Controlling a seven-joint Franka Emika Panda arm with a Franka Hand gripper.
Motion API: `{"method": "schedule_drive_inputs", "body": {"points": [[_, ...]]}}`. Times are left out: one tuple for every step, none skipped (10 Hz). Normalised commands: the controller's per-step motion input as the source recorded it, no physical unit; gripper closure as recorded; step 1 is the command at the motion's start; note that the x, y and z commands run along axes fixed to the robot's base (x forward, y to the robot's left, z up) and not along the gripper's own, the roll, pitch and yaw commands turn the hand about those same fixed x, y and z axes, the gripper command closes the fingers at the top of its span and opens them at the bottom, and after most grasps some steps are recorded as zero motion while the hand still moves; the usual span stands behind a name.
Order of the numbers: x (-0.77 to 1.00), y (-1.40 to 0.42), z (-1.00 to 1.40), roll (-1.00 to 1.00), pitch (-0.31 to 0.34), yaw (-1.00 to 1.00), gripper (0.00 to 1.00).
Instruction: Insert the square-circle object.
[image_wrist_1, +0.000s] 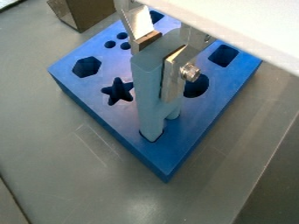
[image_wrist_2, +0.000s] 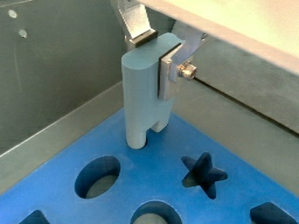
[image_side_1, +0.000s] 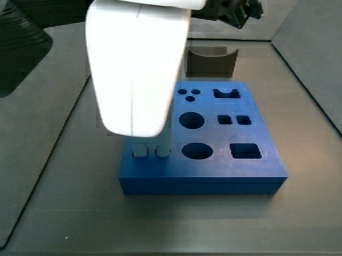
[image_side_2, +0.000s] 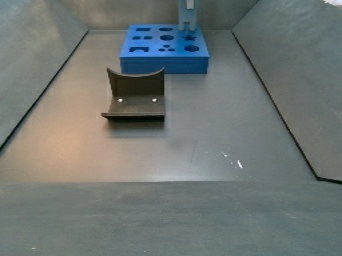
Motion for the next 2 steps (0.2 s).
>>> {"method": "schedule_drive_inputs", "body": {"points": [[0.00, 0.00, 0.00, -0.04, -0.031, 0.00, 1.00], [0.00, 0.00, 0.00, 0.00, 0.000, 0.00, 1.00]]}}
